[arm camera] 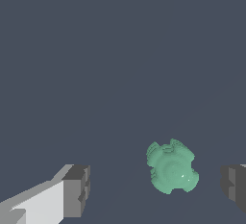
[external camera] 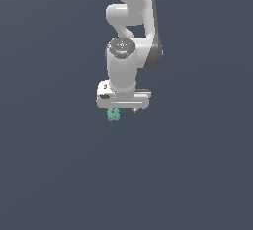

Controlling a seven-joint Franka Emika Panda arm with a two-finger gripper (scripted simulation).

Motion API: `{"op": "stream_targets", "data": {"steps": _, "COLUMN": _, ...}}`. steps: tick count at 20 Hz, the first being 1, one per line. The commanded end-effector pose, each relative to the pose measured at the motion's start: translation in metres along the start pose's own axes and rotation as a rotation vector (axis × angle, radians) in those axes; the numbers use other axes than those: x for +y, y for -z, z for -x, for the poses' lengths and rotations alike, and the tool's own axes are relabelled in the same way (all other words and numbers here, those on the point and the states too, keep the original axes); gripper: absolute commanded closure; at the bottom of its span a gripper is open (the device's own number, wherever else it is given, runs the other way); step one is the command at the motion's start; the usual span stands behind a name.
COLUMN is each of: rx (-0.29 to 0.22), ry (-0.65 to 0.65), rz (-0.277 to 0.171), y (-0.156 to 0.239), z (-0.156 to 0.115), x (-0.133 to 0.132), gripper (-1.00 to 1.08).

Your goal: Pick up the object and move it to a goal position.

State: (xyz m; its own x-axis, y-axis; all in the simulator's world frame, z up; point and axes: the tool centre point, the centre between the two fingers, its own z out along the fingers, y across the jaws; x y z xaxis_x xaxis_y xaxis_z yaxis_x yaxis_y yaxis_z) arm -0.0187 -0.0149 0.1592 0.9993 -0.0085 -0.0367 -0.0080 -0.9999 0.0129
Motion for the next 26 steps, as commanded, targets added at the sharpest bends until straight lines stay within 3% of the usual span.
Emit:
{"op": "stream_targets", "data": {"steps": 1, "rx": 0.0, "ry": 0.0, "rz": 0.0, "y": 0.0, "z": 0.0, "x": 0.0, "gripper": -0.92}}
{"op": "stream_targets", "data": {"steps": 9, "rx": 0.026, "ry": -0.027, "rz": 0.026, "y": 0.014, "z": -0.004, "x": 0.028, "gripper": -0.92}}
{"op": "stream_targets", "data": {"steps": 13, "rx": 0.027, "ry": -0.029, "rz": 0.027, "y": 0.015, "z": -0.004, "x": 0.029, "gripper": -0.92}}
{"op": "stream_targets", "data": {"steps": 26, "rx": 0.03, "ry": 0.072, "rz": 0.011, "y": -0.023, "z": 0.016, "x": 0.04, "gripper": -0.92}}
